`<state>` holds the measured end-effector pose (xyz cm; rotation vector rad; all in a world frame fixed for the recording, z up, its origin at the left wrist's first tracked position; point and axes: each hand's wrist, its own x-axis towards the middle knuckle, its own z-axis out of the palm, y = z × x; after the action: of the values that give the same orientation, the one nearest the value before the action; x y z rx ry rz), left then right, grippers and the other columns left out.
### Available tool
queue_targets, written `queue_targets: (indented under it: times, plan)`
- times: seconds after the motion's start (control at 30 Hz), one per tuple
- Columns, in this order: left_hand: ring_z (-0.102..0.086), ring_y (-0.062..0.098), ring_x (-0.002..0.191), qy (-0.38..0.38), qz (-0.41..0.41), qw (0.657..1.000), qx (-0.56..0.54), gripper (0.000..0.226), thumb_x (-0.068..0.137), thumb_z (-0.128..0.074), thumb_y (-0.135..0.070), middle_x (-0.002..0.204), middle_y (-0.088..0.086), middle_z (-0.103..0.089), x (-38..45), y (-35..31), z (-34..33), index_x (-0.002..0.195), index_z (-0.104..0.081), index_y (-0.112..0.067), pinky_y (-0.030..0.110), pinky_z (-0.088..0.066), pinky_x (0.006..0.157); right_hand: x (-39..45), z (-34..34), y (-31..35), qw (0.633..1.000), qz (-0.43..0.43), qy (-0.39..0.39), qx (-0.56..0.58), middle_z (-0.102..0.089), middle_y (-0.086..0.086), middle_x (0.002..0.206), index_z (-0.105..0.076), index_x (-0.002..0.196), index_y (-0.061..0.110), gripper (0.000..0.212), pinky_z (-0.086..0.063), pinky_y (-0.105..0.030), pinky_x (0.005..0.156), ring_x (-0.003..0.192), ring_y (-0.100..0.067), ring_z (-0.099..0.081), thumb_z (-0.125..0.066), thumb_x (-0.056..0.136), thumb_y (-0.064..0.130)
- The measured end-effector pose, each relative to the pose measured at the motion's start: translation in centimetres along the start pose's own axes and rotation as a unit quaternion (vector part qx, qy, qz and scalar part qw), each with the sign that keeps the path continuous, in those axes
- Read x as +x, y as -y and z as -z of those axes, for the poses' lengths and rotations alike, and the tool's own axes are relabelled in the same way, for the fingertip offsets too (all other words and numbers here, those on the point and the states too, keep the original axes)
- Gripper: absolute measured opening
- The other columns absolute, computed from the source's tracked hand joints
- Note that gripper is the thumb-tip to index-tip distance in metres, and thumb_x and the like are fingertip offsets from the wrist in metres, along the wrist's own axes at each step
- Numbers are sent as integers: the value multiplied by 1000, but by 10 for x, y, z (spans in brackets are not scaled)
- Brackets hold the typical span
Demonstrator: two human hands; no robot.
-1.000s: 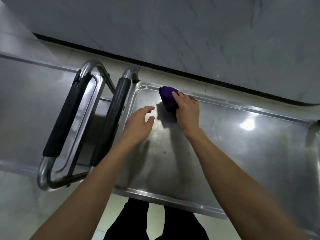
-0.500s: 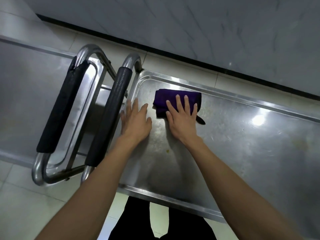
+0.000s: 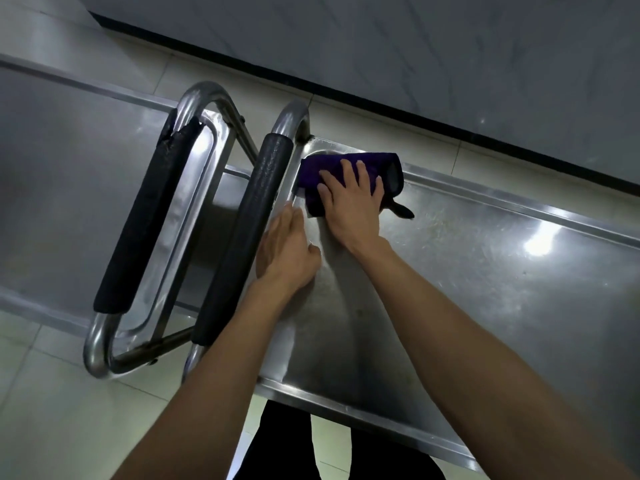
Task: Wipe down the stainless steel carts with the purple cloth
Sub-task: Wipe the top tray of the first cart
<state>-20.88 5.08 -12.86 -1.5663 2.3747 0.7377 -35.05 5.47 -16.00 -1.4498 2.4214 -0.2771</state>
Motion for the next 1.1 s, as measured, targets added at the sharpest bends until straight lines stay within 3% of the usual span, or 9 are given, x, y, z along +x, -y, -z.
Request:
queue_targets:
  times: [0.07, 0.2, 0.33, 0.43, 0.57, 0.7, 1.1]
  plan:
    - [-23, 25, 148, 2, -2, 1000, -2, 77, 92, -56, -27, 164, 6, -19, 0, 1, -1, 158, -18, -13, 45, -30, 119, 1, -5, 7, 1000, -9, -4, -15, -29, -7, 161, -36, 151, 37, 48, -6, -60, 120, 151, -31, -16, -29, 105, 46]
    - [-14, 23, 153, -1, -6, 1000, -3, 79, 94, -54, -26, 167, 5, -12, 1, 4, -5, 160, -13, -12, 42, -23, 123, 0, -9, 3, 1000, 9, 4, -10, -17, -6, 165, -36, 151, 38, 53, 1, -64, 119, 153, -31, -5, -43, 99, 40]
    - [-9, 22, 155, 3, -8, 1000, 2, 78, 94, -54, -28, 168, 5, -7, 2, 5, -4, 159, -15, -11, 42, -20, 124, -9, -9, -19, 997, 62, 14, -52, -12, -5, 167, -30, 154, 39, 53, 3, -64, 119, 154, -30, 2, -37, 101, 42]
    - [-17, 26, 152, 0, -12, 1000, 18, 70, 95, -53, -31, 165, 9, -15, 1, 0, 1, 155, -23, -13, 48, -29, 120, -22, -4, -37, 996, 65, 12, -64, -14, -5, 167, -29, 154, 40, 53, 1, -63, 120, 154, -30, 1, -34, 102, 43]
    - [-20, 30, 149, -7, -74, 994, 86, 56, 96, -48, -36, 158, 12, -28, -1, -25, 3, 147, -36, -17, 54, -29, 117, -45, 5, -66, 997, 43, 16, -55, -11, -4, 168, -27, 155, 40, 53, 2, -61, 121, 154, -29, 2, -35, 102, 43]
    - [-18, 27, 151, 1, -130, 988, 80, 44, 97, -47, -31, 155, 7, -36, -1, -69, -8, 138, -48, -16, 55, -27, 117, -69, 18, -102, 999, -2, 16, -35, -4, -4, 168, -25, 155, 41, 54, 3, -58, 122, 154, -27, 5, -36, 103, 44]
    - [-24, 27, 146, 23, -233, 967, 98, 40, 98, -43, -28, 149, 5, -42, -6, -180, -55, 136, -50, -16, 53, -31, 113, -122, 58, -219, 993, -114, 0, -16, -3, -4, 168, -23, 156, 40, 55, 3, -56, 123, 154, -25, 5, -39, 103, 42]
